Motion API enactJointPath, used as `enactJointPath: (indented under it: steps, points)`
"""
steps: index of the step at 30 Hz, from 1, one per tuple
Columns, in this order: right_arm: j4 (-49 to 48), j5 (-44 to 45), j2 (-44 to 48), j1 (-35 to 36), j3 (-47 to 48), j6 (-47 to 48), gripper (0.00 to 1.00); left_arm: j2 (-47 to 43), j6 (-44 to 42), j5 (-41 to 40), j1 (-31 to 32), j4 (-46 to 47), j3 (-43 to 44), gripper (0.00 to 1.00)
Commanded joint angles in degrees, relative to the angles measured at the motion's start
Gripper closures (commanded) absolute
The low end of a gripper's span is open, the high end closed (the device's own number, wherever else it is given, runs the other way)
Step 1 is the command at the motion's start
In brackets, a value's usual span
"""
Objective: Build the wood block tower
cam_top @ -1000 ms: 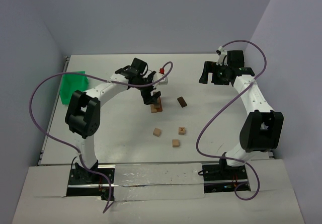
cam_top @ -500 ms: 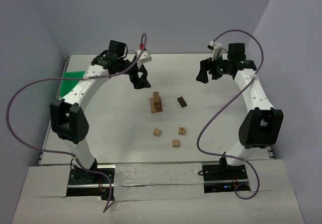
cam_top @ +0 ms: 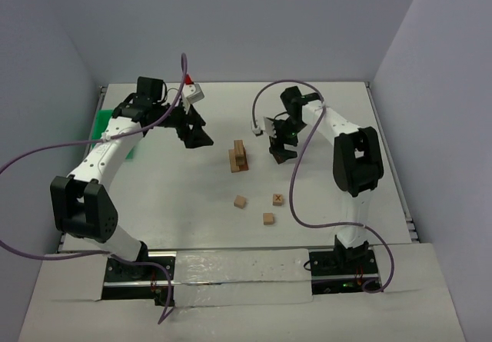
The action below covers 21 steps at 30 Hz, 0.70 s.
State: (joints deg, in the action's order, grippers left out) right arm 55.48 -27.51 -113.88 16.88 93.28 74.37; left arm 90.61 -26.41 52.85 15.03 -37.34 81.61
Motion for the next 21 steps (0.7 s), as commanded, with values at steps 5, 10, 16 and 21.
enactJointPath:
  steps: [5, 10, 16, 21]
  points:
    - [0.2, 5.7, -1.9, 1.2, -1.3, 10.2, 0.07, -5.2, 1.9, 4.6, -3.9, 4.4, -6.6, 0.01]
    - [-2.1, 5.9, -1.5, 1.5, -3.9, 13.9, 0.07, -5.3, 3.2, 5.2, -4.4, 6.3, -8.7, 0.01]
    - [-2.3, 5.0, -2.0, 2.2, -4.6, 17.1, 0.07, -4.8, 3.9, 4.2, -4.5, 7.1, -8.8, 0.01]
    - [-0.2, 4.8, -4.6, 2.6, -1.8, 18.7, 0.07, -4.8, 4.2, 3.9, -4.5, 7.1, -8.8, 0.01]
